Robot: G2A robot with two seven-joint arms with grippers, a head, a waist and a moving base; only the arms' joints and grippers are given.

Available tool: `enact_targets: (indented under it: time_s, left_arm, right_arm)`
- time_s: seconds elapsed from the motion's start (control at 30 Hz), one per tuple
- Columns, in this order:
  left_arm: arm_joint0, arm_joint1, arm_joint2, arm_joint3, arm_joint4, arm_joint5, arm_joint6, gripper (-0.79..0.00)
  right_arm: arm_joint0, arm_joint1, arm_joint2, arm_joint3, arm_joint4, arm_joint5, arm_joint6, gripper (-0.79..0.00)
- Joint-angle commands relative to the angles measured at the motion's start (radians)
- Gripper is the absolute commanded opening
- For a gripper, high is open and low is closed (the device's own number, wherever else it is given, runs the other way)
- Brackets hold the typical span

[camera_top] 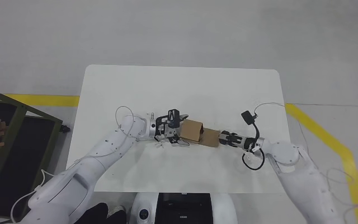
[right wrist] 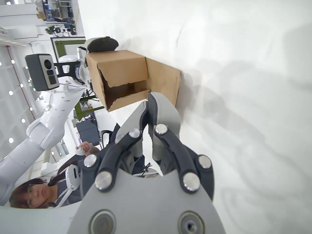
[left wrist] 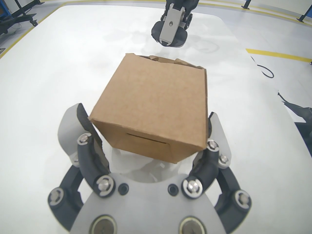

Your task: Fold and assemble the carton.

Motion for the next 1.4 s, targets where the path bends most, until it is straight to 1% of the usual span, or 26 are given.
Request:
enact_targets:
  time_s: [0.0,0.13,0.27,0.47,0.6,0.8,0.9,1.07,1.23,1.37]
  left_arm:
    - [0.001,0.000,-0.001,0.000,0.001,0.001,0.001,0.000]
    - [0.000,0.000,-0.001,0.000,0.000,-0.003,0.000,0.000]
    - [-0.001,0.000,-0.002,0.002,0.001,-0.005,0.002,0.000]
    - [-0.002,-0.001,-0.001,0.003,0.003,-0.002,0.001,0.000]
    - [-0.003,-0.001,-0.002,0.007,0.001,-0.002,0.002,0.000]
    - [-0.001,-0.001,-0.005,0.009,0.000,-0.001,0.006,0.000]
    - [0.000,0.000,-0.006,0.008,0.001,0.000,0.004,0.000]
    - [0.003,0.000,-0.006,0.004,0.003,0.002,0.005,0.000]
    - [0.004,-0.001,-0.005,0.002,0.002,0.002,0.001,0.000]
    - [0.005,0.000,-0.008,-0.002,0.003,0.003,0.001,0.000]
  right_arm:
    - [-0.010,0.002,0.004,-0.015,-0.006,0.017,0.005,-0.767]
    - [-0.012,0.004,0.002,-0.018,-0.026,0.044,0.006,-0.754]
    - [-0.003,0.004,-0.007,0.000,-0.031,0.048,0.007,-0.745]
    - [0.030,-0.002,-0.033,0.045,-0.023,0.033,0.013,-0.736]
    - [0.050,-0.005,-0.047,0.075,-0.019,0.031,0.016,-0.714]
    - [0.067,-0.008,-0.062,0.105,-0.009,0.017,0.013,-0.711]
    - [0.061,-0.008,-0.059,0.097,-0.005,-0.004,0.006,-0.717]
    - [0.035,0.000,-0.032,0.074,-0.013,-0.005,-0.006,-0.730]
    - [0.025,0.002,-0.026,0.077,-0.006,0.000,-0.004,-0.717]
    - [0.034,-0.001,-0.042,0.089,0.001,-0.001,0.001,-0.696]
